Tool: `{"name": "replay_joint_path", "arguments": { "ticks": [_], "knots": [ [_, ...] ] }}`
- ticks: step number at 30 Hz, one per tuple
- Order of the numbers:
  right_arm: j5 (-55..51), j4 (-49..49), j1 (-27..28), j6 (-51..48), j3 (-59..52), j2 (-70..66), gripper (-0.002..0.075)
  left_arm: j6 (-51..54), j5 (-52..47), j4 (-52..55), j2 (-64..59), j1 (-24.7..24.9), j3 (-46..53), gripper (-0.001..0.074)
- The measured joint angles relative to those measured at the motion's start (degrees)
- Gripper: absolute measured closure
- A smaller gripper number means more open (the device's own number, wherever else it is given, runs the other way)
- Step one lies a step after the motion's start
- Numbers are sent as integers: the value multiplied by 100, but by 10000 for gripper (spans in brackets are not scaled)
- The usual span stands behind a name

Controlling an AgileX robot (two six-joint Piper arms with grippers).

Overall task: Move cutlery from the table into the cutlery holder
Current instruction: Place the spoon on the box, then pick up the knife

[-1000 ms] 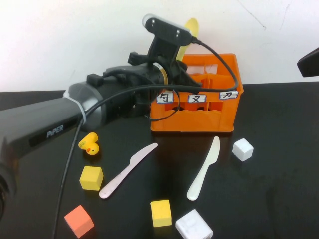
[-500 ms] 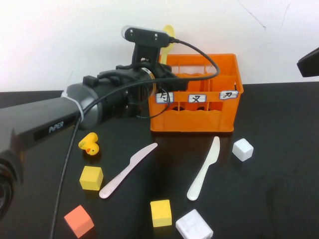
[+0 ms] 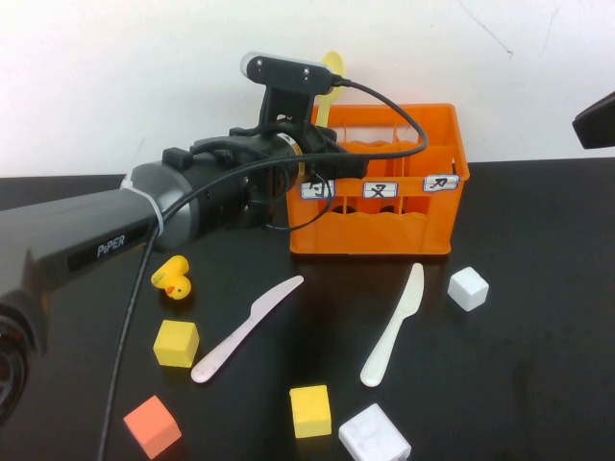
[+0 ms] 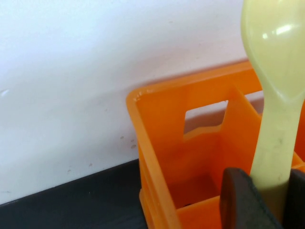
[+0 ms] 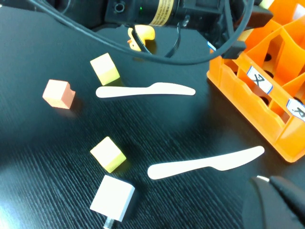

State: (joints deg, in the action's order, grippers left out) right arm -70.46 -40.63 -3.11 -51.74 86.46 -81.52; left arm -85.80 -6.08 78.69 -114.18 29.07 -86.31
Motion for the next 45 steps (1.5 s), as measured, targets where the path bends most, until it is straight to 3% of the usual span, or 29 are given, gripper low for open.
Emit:
{"name": "replay_joint_path", "arguments": {
  "ticks": [6, 12, 18, 22, 25, 27, 29, 33, 38, 41, 45],
  "knots": [
    [0, 0, 0, 0, 0, 0, 728, -36, 0, 0, 0, 0, 0, 584],
    [0, 0, 0, 0, 0, 0, 728, -109, -112, 0, 37, 0, 0, 453],
    [0, 0, 0, -20, 0, 0, 728, -109, -418, -67, 434, 0, 0, 419],
    [0, 0, 0, -89, 0, 0, 728, -109, -924, -440, 930, 0, 0, 461],
    [0, 0, 0, -112, 0, 0, 728, 166, -1466, -1103, 1484, 0, 0, 589],
    [0, 0, 0, -116, 0, 0, 728, 550, -1888, -1843, 1830, 0, 0, 673],
    [0, 0, 0, -125, -82, 0, 728, 1281, -2376, -2834, 2155, 0, 0, 709],
    [231, 113, -127, -125, -621, 0, 728, 3098, -3337, -4726, 2429, 0, 0, 729],
    [1040, 610, -731, -125, -1678, 0, 728, 5528, -4386, -6853, 2417, 0, 100, 734],
    [1537, 835, -1155, -46, -2288, 0, 728, 6406, -4825, -7555, 2367, 11, 283, 735],
    [2124, 1119, -1563, 138, -3075, 0, 728, 6881, -5448, -7698, 2077, 11, 426, 735]
  ]
}}
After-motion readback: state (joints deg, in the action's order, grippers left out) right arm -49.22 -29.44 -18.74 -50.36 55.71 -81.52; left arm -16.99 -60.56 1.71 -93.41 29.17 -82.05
